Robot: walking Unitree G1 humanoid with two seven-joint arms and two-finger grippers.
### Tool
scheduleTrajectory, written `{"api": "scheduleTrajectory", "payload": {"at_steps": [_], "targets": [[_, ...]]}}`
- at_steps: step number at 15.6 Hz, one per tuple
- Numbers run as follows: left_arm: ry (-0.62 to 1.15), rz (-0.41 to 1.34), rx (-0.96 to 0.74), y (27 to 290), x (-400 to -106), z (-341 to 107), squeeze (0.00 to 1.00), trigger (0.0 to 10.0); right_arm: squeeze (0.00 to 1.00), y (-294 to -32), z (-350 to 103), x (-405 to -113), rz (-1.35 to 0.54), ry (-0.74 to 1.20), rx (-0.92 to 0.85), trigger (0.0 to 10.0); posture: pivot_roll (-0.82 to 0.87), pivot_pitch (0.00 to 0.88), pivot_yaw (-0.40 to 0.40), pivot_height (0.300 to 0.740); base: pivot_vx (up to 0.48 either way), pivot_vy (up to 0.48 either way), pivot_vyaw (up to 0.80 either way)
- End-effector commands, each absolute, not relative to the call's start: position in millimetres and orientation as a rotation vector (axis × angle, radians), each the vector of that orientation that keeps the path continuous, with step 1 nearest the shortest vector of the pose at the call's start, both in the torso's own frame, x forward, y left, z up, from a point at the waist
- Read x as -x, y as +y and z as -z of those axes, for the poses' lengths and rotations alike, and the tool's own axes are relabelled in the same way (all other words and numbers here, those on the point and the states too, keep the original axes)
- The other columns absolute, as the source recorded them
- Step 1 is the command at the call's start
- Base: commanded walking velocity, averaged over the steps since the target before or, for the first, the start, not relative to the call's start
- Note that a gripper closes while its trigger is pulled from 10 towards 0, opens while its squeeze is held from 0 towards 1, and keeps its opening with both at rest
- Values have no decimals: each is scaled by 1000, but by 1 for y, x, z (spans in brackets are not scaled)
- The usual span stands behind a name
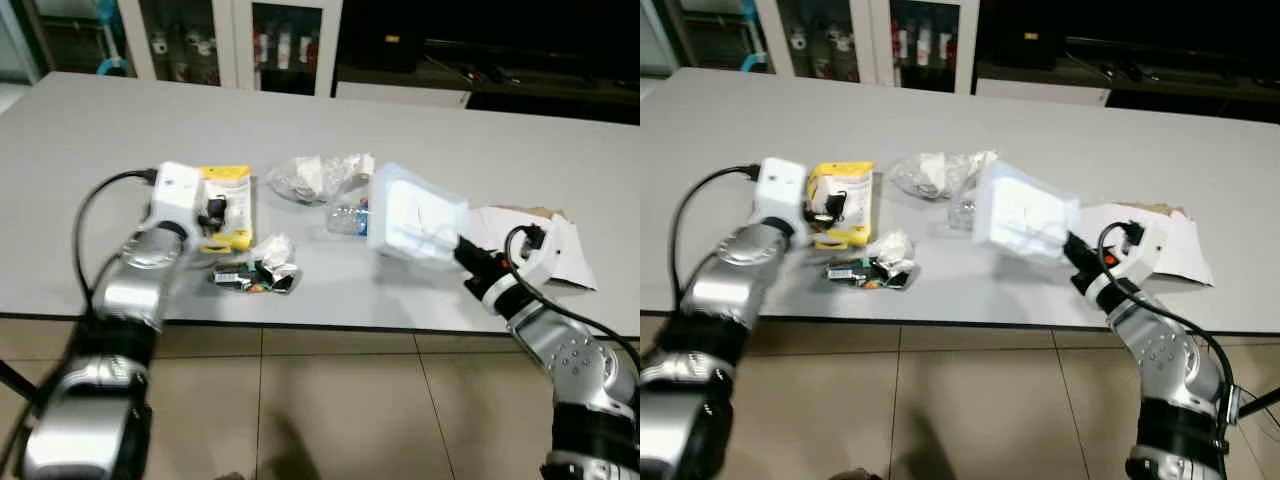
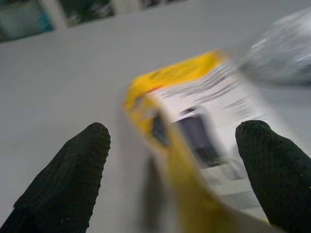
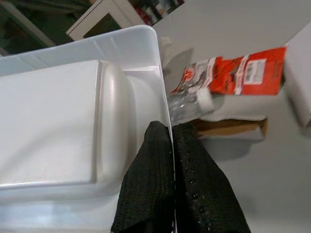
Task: Picking trash to rubbish bin
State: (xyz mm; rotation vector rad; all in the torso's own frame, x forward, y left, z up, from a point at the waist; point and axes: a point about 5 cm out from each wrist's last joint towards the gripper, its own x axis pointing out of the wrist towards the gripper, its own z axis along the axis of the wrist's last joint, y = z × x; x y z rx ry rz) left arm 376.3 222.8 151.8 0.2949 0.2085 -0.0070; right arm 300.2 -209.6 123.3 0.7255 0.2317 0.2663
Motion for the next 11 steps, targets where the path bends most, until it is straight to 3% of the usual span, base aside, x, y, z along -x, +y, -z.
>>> {"api": "scheduleTrajectory", "payload": {"at_steps": [1, 2, 3, 4, 5, 6, 7, 11], "targets": [[208, -21, -325, 226, -381, -157, 1000, 10000, 0, -208, -126, -297, -270, 232, -725, 0, -92, 0, -66, 740, 0, 0, 0], [231, -26, -306, 228, -382, -156, 1000, 10000, 0, -208, -125, -296, -267, 234, -726, 0, -95, 0, -62, 740, 0, 0, 0], [268, -15, -256, 229, -383, -152, 937, 10000, 0, -208, -124, -292, -259, 235, -730, 0, -105, 0, -51, 740, 0, 0, 0], [286, 2, -223, 227, -383, -150, 643, 10000, 0, -209, -124, -291, -253, 235, -733, 0, -106, 0, -50, 740, 0, 0, 0], [307, 40, -165, 222, -384, -146, 0, 8824, 0, -209, -123, -289, -245, 237, -739, 0, -109, 0, -48, 740, 0, 0, 0], [318, 63, -130, 219, -385, -143, 0, 1804, 0, -209, -123, -287, -242, 240, -742, 0, -111, 0, -47, 740, 0, 0, 0], [323, 81, -87, 216, -385, -142, 0, 0, 0, -209, -123, -287, -240, 240, -743, 0, -111, 0, -47, 740, 0, 0, 0], [352, 104, -75, 215, -384, -137, 0, 0, 0, -210, -124, -287, -237, 244, -740, 0, -114, 0, -50, 740, 0, 0, 0]]}}
